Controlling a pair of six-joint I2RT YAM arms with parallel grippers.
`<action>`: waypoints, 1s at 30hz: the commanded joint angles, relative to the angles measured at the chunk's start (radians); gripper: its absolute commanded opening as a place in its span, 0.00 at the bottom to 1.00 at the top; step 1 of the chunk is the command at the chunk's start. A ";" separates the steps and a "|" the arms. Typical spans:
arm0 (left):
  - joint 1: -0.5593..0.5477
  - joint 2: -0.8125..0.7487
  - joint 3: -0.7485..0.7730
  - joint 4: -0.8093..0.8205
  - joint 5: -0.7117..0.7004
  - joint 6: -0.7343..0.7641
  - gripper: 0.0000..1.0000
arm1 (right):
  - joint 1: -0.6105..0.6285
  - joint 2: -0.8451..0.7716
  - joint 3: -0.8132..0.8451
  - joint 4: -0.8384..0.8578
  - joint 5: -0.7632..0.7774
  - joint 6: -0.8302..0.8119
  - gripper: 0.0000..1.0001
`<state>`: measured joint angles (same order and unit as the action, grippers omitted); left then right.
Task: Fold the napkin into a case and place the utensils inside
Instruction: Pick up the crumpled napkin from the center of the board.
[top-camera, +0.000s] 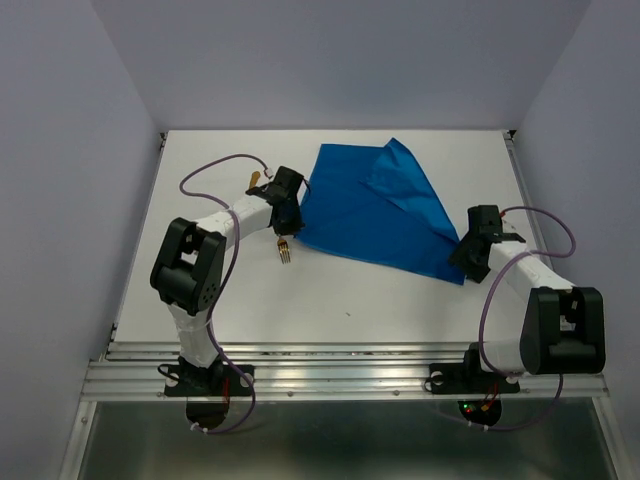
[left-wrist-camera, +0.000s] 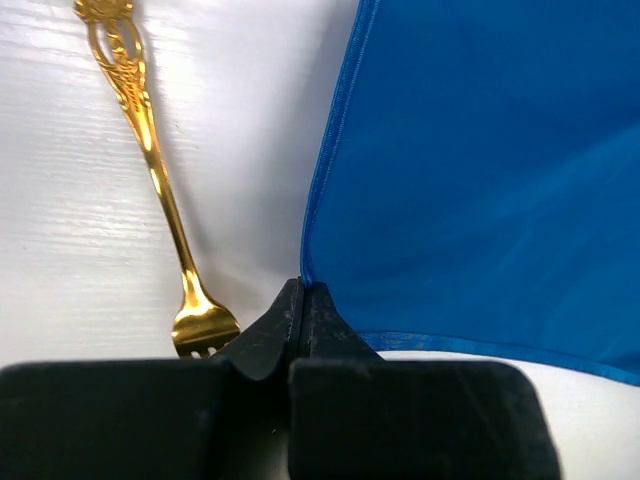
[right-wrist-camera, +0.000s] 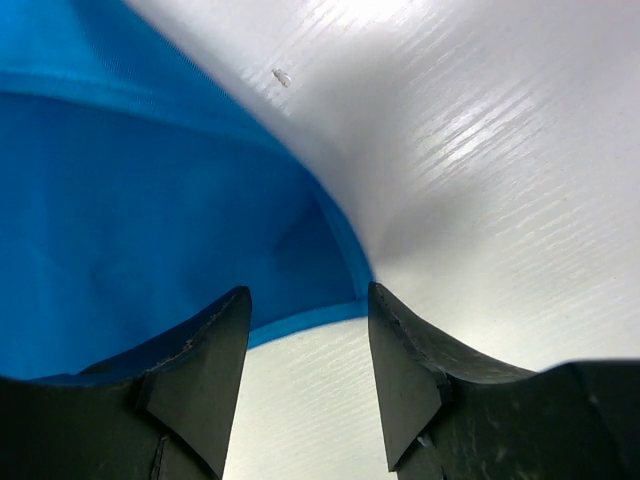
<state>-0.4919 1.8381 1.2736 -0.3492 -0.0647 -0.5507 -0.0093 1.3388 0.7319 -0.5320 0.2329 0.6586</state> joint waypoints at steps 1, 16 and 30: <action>0.019 -0.036 -0.031 0.032 0.034 -0.009 0.00 | -0.006 0.020 -0.003 -0.008 -0.032 -0.007 0.56; 0.019 -0.028 -0.031 0.044 0.049 0.000 0.00 | -0.006 -0.001 -0.063 -0.017 -0.058 0.079 0.56; 0.022 -0.028 -0.026 0.036 0.045 0.006 0.00 | -0.006 0.017 -0.088 0.033 -0.069 0.088 0.24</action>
<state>-0.4656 1.8370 1.2495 -0.3176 -0.0154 -0.5552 -0.0120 1.3468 0.6682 -0.5236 0.1757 0.7357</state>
